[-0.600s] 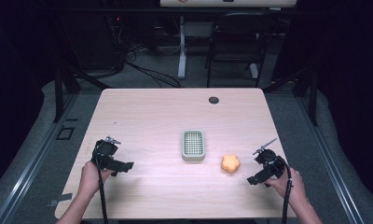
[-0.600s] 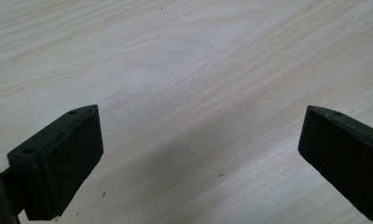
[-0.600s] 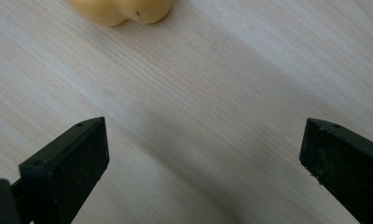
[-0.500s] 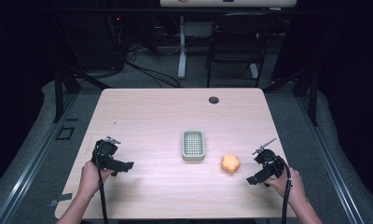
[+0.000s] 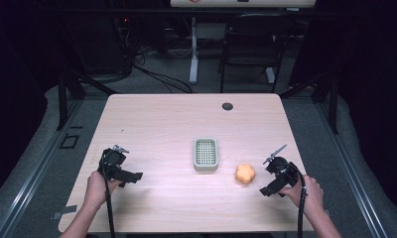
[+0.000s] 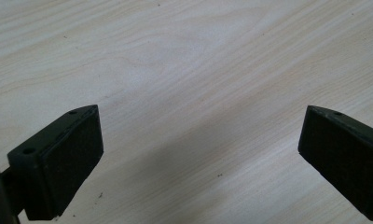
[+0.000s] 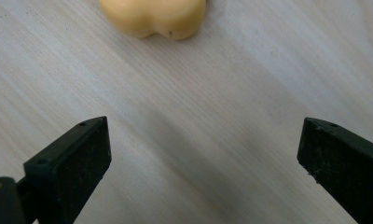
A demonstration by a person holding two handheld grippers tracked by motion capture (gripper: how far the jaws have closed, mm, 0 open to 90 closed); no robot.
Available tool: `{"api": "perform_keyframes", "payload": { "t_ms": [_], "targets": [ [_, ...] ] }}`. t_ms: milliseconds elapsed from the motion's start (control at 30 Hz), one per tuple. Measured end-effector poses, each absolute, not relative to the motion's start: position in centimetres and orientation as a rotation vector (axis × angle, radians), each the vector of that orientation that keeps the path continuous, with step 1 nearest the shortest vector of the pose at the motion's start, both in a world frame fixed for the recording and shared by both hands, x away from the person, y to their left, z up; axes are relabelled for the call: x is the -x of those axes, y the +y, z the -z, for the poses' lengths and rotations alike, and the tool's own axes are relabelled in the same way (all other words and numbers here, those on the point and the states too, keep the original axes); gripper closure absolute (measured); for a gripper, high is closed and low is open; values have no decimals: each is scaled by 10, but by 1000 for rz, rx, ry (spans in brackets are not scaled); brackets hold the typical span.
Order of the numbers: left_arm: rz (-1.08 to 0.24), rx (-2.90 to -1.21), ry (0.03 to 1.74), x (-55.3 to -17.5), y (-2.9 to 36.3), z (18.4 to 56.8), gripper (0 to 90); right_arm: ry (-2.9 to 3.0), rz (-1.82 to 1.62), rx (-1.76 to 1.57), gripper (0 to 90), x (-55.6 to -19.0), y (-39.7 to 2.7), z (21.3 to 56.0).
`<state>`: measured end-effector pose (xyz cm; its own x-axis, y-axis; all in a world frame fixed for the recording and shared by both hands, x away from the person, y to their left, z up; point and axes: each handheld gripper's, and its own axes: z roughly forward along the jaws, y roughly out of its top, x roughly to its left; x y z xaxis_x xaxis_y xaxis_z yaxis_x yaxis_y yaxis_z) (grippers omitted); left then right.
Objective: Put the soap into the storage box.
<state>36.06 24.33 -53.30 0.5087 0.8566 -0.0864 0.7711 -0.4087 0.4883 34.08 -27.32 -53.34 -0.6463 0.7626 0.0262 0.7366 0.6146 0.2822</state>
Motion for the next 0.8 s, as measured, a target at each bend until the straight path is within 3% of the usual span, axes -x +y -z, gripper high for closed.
{"api": "perform_keyframes", "payload": {
  "t_ms": [800],
  "targets": [
    [-233, -2302, 1283, -361, 241, 533, 1, 2854, -276, -1149, 0, -367, -229, 525]
  ]
}}
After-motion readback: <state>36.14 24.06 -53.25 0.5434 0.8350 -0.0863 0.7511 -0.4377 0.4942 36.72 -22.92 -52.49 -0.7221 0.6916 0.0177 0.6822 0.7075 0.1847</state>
